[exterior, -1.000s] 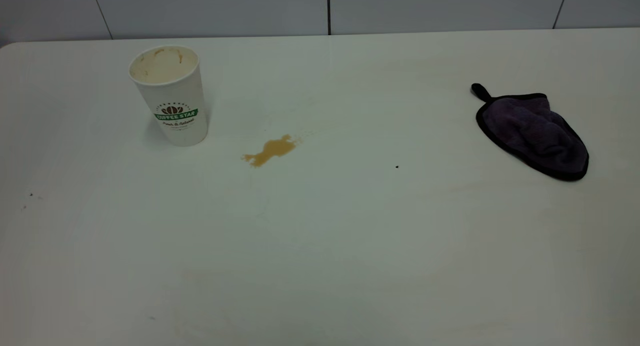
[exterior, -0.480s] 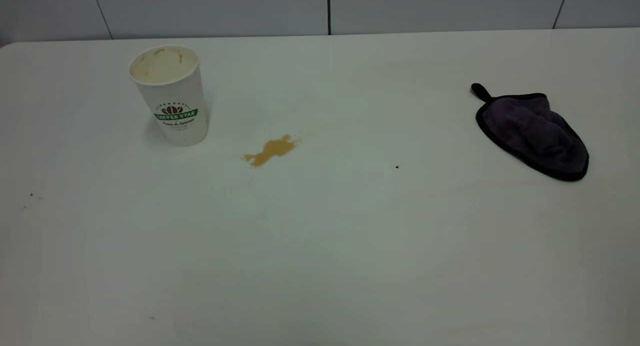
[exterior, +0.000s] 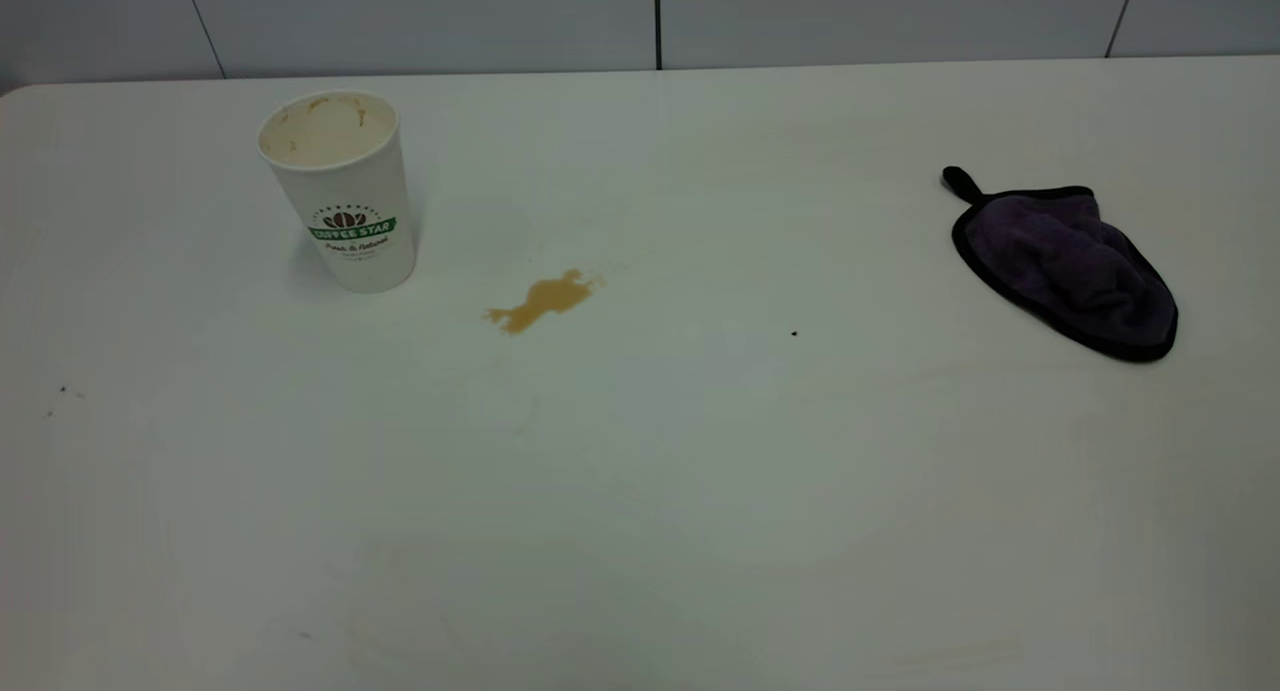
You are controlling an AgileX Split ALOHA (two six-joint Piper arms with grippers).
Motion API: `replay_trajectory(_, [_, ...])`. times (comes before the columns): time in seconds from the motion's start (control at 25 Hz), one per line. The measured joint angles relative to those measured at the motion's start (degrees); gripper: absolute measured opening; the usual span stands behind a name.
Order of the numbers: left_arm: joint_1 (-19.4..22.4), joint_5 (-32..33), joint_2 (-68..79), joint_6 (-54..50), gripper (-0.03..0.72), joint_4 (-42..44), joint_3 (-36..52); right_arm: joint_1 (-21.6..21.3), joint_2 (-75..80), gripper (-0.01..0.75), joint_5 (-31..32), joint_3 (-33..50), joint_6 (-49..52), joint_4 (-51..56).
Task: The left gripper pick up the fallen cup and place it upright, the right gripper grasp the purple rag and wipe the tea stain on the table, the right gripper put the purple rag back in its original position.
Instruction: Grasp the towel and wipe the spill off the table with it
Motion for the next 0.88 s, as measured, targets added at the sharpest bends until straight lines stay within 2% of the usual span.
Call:
replay_trajectory(0.16, [-0.69, 0.25, -2.70, -2.86, 0.542, 2.98, 0.37, 0.00, 0.00, 0.238, 0.00, 0.00, 0.00, 0.00])
replay_trajectory(0.44, [-6.19, 1.21, -2.90, -4.41, 0.542, 4.42, 1.03, 0.00, 0.00, 0.238, 0.00, 0.00, 0.00, 0.00])
replay_trajectory(0.88, [-6.45, 1.25, -2.90, -4.84, 0.542, 4.68, 1.03, 0.00, 0.00, 0.238, 0.00, 0.00, 0.00, 0.00])
